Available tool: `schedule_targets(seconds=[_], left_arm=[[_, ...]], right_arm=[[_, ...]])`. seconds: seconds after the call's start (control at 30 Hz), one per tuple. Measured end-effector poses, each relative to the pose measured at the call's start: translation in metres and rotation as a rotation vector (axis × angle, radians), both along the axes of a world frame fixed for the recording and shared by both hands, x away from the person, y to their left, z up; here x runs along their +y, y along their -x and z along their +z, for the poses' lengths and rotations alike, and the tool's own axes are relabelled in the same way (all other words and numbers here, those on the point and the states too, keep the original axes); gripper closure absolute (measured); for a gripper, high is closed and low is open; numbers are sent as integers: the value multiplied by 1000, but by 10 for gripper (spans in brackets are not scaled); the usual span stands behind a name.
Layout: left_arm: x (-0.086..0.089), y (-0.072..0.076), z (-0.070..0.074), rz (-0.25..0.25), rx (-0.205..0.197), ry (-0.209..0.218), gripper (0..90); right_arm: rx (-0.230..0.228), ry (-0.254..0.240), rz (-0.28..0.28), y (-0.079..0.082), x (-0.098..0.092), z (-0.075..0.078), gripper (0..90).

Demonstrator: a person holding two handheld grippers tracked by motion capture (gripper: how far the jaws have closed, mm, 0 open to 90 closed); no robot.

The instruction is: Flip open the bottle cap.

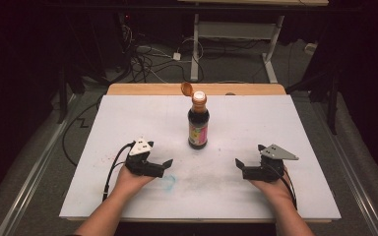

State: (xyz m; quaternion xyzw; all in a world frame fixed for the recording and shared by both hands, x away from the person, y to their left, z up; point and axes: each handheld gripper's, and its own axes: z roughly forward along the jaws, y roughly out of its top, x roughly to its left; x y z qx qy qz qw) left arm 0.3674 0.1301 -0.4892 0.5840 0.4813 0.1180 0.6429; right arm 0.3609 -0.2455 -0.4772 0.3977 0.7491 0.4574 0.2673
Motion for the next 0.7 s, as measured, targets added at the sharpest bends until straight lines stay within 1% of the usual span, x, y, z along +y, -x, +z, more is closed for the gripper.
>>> schedule_targets(seconds=[0.07,0.17,0.23,0.3,0.37,0.4,0.47,0.63,0.7], left_arm=[[6,6,-1,3,-13,-8,0],[16,15,-1,13,-14,-1,0],[22,24,-2,13,-22,-6,0],[27,32,-3,16,-25,0,0],[33,38,-4,14,-41,8,0],[35,40,-4,17,-43,17,0],[38,43,-3,27,-52,37,0],[43,46,-3,38,-57,54,0],[44,46,-2,37,-63,51,0]], right_arm=[[-5,9,-3,5,-2,0,2],[-7,10,-7,14,-5,-1,2],[-2,4,-11,20,-8,-1,3],[-9,3,-15,26,-10,-1,2],[-9,4,-15,29,-12,-1,2],[-12,4,-17,30,-13,-1,2],[-15,1,-26,31,-14,0,2],[-24,-11,-34,30,-14,1,2],[-23,-11,-34,30,-14,0,2]])
